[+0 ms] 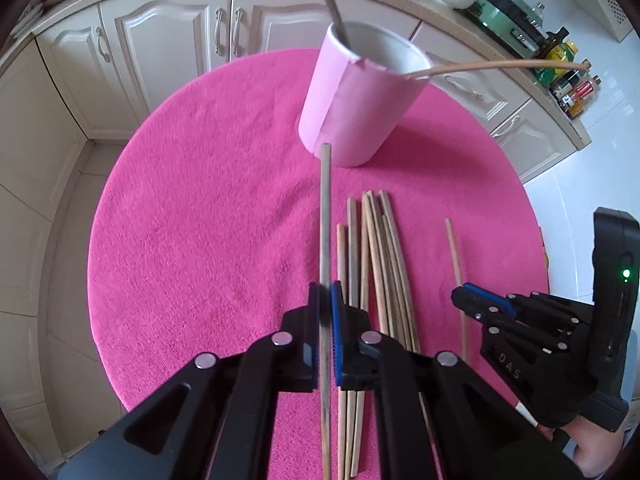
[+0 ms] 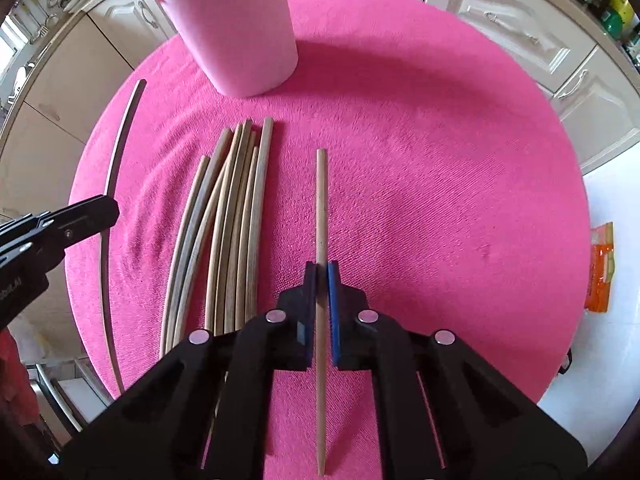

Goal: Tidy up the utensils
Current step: 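Lift both chopsticks over the pink cup and open both tools to drop them in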

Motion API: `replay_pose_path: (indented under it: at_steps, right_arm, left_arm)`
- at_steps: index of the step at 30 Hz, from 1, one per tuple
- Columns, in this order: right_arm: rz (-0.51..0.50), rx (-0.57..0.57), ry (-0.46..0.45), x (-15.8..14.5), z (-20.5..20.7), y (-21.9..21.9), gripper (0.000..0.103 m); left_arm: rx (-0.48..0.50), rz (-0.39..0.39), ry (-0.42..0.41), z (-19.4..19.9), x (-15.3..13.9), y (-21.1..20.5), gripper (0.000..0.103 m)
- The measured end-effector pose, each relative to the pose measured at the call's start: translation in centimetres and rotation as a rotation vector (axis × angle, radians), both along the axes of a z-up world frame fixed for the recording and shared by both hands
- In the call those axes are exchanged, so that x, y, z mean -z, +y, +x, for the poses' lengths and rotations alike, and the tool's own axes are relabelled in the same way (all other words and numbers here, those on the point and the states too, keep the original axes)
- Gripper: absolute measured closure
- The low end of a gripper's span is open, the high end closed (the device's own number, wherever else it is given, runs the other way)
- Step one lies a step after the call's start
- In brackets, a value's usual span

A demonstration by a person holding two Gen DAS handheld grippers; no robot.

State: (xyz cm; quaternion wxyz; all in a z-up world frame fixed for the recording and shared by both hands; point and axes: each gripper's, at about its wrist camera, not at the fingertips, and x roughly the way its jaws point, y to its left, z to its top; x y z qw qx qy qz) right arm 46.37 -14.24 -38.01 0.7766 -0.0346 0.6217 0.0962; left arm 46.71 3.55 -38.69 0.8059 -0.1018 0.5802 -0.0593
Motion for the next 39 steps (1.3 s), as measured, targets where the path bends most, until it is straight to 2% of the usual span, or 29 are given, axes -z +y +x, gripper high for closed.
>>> replay_pose_path:
  at_steps: [5, 10, 17, 23, 31, 36, 39]
  right_arm:
    - [-0.001, 0.009, -0.056, -1.9, -0.4, 0.2, 0.097]
    - [0.007, 0.018, -0.116, -4.2, -0.1, -0.3, 0.097]
    - [0.088, 0.048, -0.207, -7.2, 0.8, -2.3, 0.097]
    - [0.199, 0.086, -0.32, -11.2, 2.2, -4.5, 0.097]
    - [0.287, 0.091, -0.478, -15.7, 7.0, -5.9, 0.097]
    - [0.363, 0.093, -0.577, -17.7, 10.7, -6.1, 0.097]
    - [0.394, 0.083, -0.632, -18.9, 12.3, -5.9, 0.097]
  left_arm:
    - [0.004, 0.004, -0.03, 0.2, -0.8, -0.6, 0.098]
    - [0.018, 0.005, -0.08, 0.1, -2.7, -1.6, 0.098]
    - [0.043, -0.011, -0.185, 0.4, -6.3, -2.6, 0.098]
    - [0.029, -0.064, -0.337, 0.8, -10.4, -2.1, 0.098]
    - [-0.051, -0.118, -0.602, 4.0, -15.9, -0.3, 0.098]
    - [-0.092, -0.118, -0.726, 6.7, -17.4, 0.1, 0.098]
    - [-0.114, -0.112, -0.778, 8.3, -17.4, 0.4, 0.098]
